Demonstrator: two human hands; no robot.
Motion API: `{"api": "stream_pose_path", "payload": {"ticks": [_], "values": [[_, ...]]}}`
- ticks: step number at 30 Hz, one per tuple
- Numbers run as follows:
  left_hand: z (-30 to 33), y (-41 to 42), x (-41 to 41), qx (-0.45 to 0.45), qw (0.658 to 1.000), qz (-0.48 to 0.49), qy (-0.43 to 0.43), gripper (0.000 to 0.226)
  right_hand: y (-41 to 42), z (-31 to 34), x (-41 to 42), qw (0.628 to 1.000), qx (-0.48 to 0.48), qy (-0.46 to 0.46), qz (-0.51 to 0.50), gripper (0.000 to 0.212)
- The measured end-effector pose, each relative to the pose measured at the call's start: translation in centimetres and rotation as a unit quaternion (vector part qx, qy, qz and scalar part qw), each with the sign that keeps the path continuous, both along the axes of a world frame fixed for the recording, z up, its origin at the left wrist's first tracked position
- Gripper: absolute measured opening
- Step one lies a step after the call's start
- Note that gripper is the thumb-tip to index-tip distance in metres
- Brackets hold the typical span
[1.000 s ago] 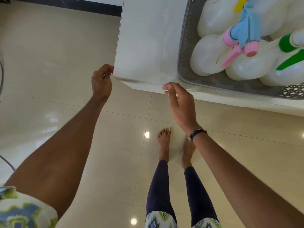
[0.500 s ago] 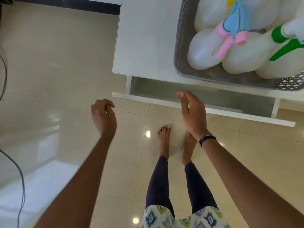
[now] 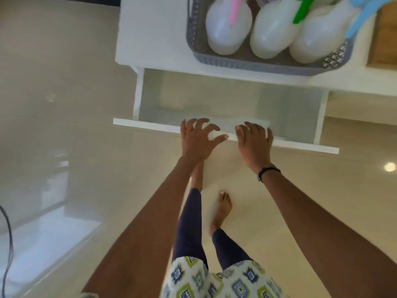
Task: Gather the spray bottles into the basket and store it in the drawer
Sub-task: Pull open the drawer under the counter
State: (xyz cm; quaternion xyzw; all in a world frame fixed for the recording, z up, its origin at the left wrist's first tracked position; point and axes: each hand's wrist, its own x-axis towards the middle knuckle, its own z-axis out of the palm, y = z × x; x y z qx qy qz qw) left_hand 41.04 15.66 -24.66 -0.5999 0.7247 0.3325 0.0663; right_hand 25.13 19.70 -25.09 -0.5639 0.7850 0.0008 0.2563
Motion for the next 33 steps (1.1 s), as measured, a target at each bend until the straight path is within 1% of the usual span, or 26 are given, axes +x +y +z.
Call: {"api": "stream_pose_path", "payload": {"ticks": [2, 5, 6, 8, 11, 25, 33], "values": [[0.0, 0.6, 0.4, 0.020, 1.000, 0.002, -0.004, 0.048, 0.8, 0.1, -0.1, 1.000, 0.015, -0.020, 0.019, 0.059], [0.1, 1.8, 1.0, 0.036, 0.999, -0.015, -0.022, 0.046, 2.7, 0.2, -0.3, 0.997, 0.040, -0.047, 0.049, 0.041], [0.1, 2.5, 1.2, 0.039, 0.999, -0.016, -0.027, 0.047, 3.3, 0.3, -0.3, 0.995, 0.053, -0.061, 0.051, 0.039], [0.0, 3.8, 1.5, 0.038, 0.999, -0.011, -0.031, 0.050, 4.3, 0.6, -0.2, 0.992, 0.080, -0.076, 0.057, 0.039], [-0.1, 5.5, 2.0, 0.036, 0.999, 0.004, -0.030, 0.045, 5.7, 0.8, 0.4, 0.988, 0.110, -0.080, 0.067, 0.041], [0.4, 12.8, 3.6, 0.070, 0.997, 0.002, -0.041, 0.042, 12.8, 1.8, 2.1, 0.983, 0.146, -0.083, 0.078, 0.041], [0.2, 15.3, 4.3, 0.087, 0.995, -0.007, -0.053, 0.041, 15.5, 1.5, 2.8, 0.982, 0.150, -0.079, 0.082, 0.041]]}}
